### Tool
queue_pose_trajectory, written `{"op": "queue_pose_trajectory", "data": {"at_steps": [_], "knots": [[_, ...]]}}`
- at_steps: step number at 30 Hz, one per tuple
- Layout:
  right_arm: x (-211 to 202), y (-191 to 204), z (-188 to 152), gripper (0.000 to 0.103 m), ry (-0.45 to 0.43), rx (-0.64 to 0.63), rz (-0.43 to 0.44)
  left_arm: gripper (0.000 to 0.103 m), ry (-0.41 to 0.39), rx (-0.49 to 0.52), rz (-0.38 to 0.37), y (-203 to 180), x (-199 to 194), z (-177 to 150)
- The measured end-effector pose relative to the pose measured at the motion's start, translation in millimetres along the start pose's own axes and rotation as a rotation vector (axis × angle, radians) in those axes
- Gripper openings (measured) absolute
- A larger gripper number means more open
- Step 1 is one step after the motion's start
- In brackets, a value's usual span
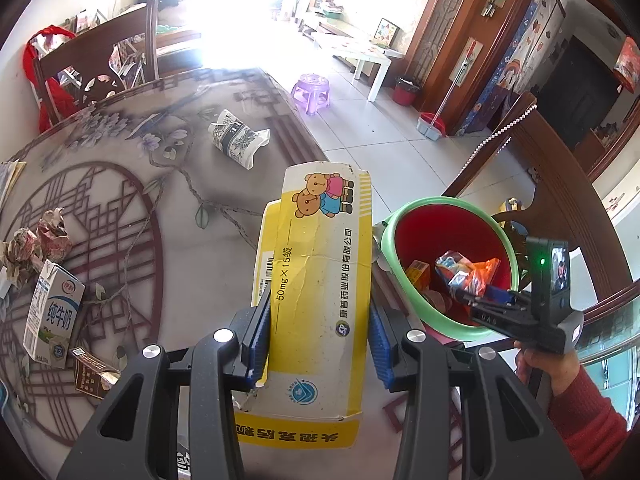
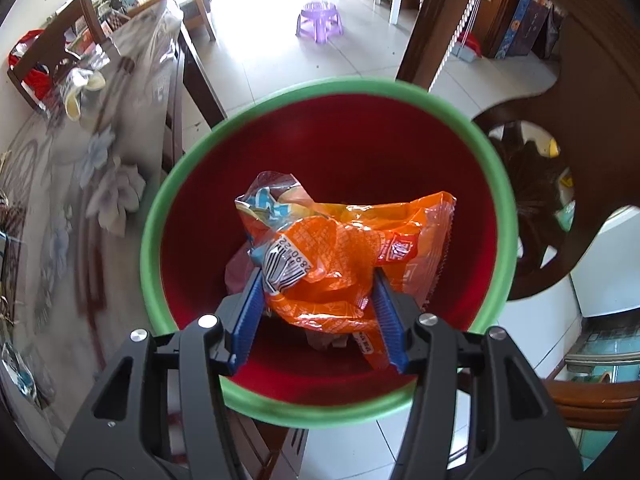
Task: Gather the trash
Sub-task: 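Open the right gripper to drop the orange bag while the left drops the yellow box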
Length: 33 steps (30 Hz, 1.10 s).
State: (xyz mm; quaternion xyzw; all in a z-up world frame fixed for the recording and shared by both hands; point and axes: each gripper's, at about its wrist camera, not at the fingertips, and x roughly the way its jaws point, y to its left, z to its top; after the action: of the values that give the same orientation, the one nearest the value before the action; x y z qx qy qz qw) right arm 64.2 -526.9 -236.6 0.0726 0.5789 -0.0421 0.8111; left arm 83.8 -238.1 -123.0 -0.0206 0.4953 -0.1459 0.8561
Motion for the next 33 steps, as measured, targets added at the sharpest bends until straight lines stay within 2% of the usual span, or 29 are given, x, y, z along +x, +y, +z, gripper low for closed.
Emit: {"op": "queue_pose_trajectory", "data": {"at_steps": [5,11,15,19,22,23,24,25,26,30,33], "knots": [[3,6,-20,0.051,0.036,-0.038,-0.007,0.039,0.013,0.013,-0.014,-7,3,-1],[4,6,-40,0.052,0.072,0.011,0.022,0.039,0.019,0.081,-0.048,-29,12,2],[6,-3,-58,0.052,0.096,0.059,0.039,0.039,0.019,0.173,-0.075,-58,23,8],[-2,-6,-66,0.057,0.063,0.053,-0.015,0.040,0.022,0.293,-0.113,-95,40,13],[-4,-9,-63,0.057,0.055,0.082,-0.003,0.040,0.028,0.371,-0.152,-123,56,14],[-9,-11,-61,0.060,0.049,0.087,-0.003,0.044,0.031,0.392,-0.163,-131,61,15],[-11,-12,-60,0.067,0.039,0.093,0.000,0.054,0.036,0.409,-0.170,-138,65,15],[-13,-15,-60,0.073,0.027,0.102,0.003,0.059,0.038,0.425,-0.173,-145,68,15],[-16,-15,-66,0.073,0.018,0.111,0.005,0.064,0.036,0.436,-0.174,-150,71,15],[-26,-17,-64,0.073,-0.010,0.155,0.018,0.064,0.043,0.448,-0.182,-161,70,15],[-33,-21,-64,0.074,-0.038,0.190,0.029,0.064,0.035,0.429,-0.183,-155,62,13]]}}
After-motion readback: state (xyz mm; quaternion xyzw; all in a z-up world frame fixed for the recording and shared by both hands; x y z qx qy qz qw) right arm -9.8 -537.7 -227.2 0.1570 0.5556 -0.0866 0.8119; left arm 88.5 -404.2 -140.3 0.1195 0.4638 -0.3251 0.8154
